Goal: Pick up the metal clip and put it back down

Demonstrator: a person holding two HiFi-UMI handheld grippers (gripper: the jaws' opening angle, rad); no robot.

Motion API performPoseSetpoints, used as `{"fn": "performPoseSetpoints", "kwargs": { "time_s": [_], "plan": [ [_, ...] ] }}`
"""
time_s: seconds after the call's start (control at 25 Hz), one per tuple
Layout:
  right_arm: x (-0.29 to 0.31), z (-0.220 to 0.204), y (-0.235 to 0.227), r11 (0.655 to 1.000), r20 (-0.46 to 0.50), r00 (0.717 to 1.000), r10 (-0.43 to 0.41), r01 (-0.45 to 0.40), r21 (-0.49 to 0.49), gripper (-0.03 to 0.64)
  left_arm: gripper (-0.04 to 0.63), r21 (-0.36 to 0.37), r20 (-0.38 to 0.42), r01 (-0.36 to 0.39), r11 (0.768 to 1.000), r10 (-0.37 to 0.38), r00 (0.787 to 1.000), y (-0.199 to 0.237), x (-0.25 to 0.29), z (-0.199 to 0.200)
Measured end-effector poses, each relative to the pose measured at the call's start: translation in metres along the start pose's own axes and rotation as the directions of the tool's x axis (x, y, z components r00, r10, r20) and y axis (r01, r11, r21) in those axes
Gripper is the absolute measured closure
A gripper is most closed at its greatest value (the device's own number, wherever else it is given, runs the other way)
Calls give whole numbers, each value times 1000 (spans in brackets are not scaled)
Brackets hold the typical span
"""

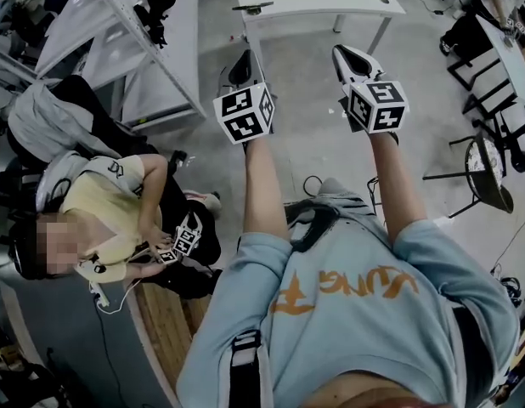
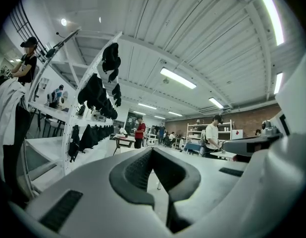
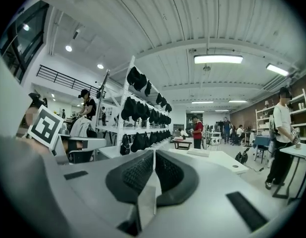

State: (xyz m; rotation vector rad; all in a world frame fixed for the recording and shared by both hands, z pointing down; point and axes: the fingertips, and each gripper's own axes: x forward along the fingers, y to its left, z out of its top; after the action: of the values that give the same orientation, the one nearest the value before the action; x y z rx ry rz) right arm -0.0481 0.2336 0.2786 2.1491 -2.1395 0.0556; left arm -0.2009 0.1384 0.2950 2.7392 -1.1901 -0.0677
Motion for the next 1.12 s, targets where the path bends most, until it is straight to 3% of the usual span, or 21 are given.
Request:
{"fn": "performPoseSetpoints", "kwargs": {
  "time_s": [0.4,0.72,0.88,1.12],
  "plan": [
    [15,12,-7,1000,7,1000,14,-14,-5,583,589,-18,11,-1,1000,1,1000,6,13,5],
    [32,4,-20,998,30,999,28,-30,49,584,589,4,16,-33,999,32,999,18,22,8],
    [63,10,-22,997,39,997,65,-67,48,584,589,11,10,-49,999,49,999,28,42,8],
    [117,-6,-40,995,-14,996,92,-92,37,584,589,-38,-17,-84,996,83,996,54,89,-11]
  ]
}}
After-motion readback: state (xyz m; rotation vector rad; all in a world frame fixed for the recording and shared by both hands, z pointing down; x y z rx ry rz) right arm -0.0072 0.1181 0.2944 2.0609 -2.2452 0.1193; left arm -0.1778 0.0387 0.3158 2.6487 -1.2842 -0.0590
